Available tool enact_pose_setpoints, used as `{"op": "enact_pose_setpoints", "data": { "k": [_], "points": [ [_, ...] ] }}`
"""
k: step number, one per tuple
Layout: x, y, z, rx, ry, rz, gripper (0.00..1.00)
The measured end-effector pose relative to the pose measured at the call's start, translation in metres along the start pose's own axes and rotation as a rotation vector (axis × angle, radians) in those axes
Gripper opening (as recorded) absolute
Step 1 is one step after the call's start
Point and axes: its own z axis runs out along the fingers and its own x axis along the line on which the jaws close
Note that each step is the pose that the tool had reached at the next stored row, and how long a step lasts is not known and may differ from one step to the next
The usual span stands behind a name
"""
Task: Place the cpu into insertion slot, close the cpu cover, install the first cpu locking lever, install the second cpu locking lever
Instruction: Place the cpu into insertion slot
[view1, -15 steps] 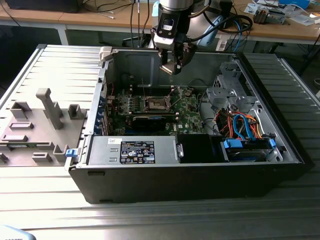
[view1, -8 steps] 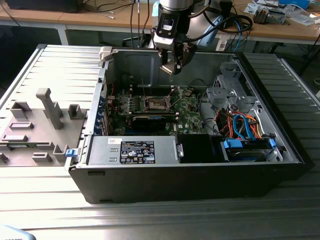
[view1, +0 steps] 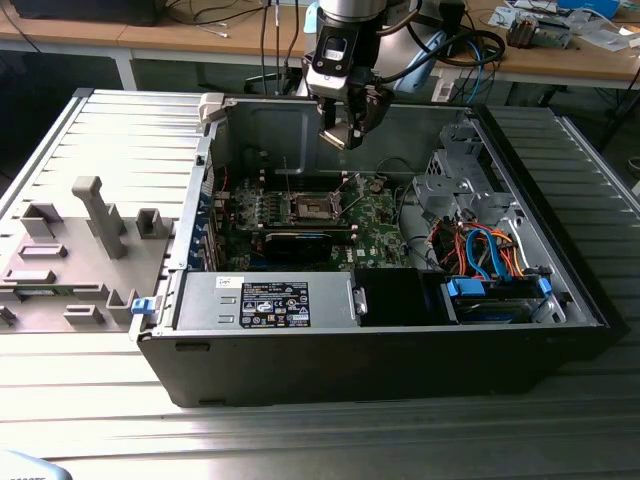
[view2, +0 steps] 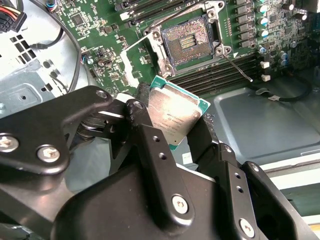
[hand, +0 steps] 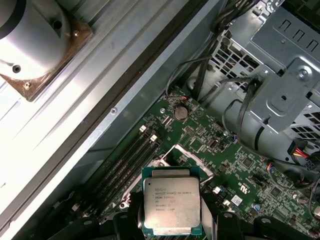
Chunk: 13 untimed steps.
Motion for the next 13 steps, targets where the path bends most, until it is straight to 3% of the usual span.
{"op": "enact_pose_setpoints", "data": {
  "k": [13],
  "points": [
    [0.0000, 0.0000, 0.0000, -0.0002, -0.0010, 0.011, 0.55]
  ]
}}
